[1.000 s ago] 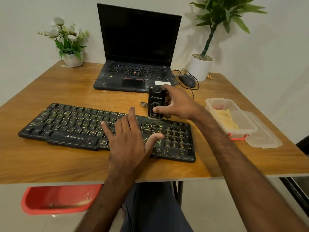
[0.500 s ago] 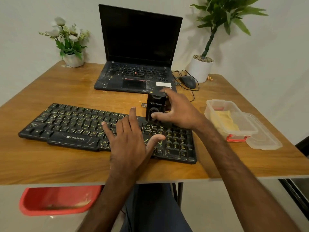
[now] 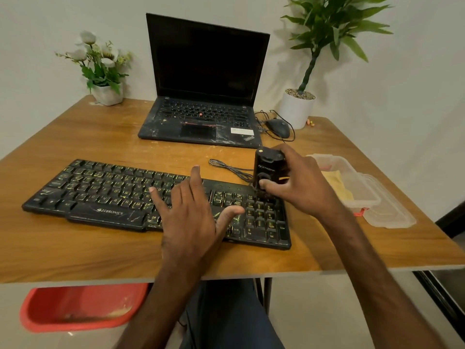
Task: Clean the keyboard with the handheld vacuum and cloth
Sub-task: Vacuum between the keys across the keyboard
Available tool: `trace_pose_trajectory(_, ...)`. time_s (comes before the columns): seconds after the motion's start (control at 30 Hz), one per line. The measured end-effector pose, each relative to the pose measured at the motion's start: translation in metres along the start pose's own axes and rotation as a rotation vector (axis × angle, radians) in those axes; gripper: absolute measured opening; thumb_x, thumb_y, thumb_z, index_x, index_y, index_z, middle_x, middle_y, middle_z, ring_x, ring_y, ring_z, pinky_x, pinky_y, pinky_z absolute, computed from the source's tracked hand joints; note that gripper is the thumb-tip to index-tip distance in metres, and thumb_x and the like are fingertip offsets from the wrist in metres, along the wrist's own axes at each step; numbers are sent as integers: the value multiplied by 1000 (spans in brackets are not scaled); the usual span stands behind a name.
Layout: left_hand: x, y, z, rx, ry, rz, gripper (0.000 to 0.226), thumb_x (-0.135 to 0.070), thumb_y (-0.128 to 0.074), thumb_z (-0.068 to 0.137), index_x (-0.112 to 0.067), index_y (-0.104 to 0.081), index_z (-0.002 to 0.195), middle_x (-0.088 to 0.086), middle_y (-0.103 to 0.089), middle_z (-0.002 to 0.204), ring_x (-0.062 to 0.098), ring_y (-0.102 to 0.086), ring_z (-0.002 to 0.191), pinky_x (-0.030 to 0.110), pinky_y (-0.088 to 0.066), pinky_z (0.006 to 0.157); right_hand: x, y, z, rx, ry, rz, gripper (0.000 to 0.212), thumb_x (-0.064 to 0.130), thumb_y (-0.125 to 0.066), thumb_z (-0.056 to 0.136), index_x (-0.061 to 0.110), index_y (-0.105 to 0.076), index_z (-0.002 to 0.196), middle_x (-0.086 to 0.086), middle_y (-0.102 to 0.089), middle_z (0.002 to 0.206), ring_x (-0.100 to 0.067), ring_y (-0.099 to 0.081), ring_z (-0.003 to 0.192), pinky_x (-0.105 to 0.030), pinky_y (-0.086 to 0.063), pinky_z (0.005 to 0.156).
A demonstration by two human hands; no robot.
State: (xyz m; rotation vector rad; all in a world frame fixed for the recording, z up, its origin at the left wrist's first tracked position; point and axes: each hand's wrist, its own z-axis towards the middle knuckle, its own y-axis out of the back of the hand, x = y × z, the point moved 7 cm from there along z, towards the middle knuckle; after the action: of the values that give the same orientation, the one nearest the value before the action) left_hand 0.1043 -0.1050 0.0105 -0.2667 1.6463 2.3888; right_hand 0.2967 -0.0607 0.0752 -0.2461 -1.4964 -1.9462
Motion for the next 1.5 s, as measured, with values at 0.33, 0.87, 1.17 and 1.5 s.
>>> trace_pose_trajectory(0.33, 0, -5, 3, 49, -33, 28, 112, -82, 1, 91, 8, -39, 146, 25, -62, 111, 40, -64, 101, 80, -29, 100, 7, 7, -43, 60, 7, 107, 55, 29, -81, 80, 32, -48, 124, 18, -65, 109, 0, -66, 100, -24, -59, 81)
trace_pose_trajectory(0.87, 22, 12, 10, 334, -292, 72, 128, -102, -11, 60, -22, 13, 157, 7, -30, 159, 23, -27, 148, 54, 6, 122, 12, 9, -62, 29, 38, 108, 55, 28, -80, 81, 30, -49, 126, 21, -64, 107, 2, -64, 100, -21, -56, 82)
trace_pose_trajectory(1.17, 12, 3, -4, 69, -426, 154, 109, -91, -25, 84, -7, -28, 152, 13, -61, 135, 28, -60, 124, 72, -18, 114, 31, -14, -46, 98, 58, 118, 54, 30, -79, 82, 33, -47, 125, 16, -65, 114, 1, -63, 101, -23, -58, 82)
trace_pose_trajectory(1.5, 16, 9, -6, -23, -402, 113, 109, -91, -30, 83, -6, -27, 151, 15, -59, 136, 30, -58, 124, 72, -28, 111, 34, -15, -43, 209, 66, 234, 63, 25, -82, 79, 38, -45, 127, 14, -65, 113, -4, -68, 99, -27, -61, 76)
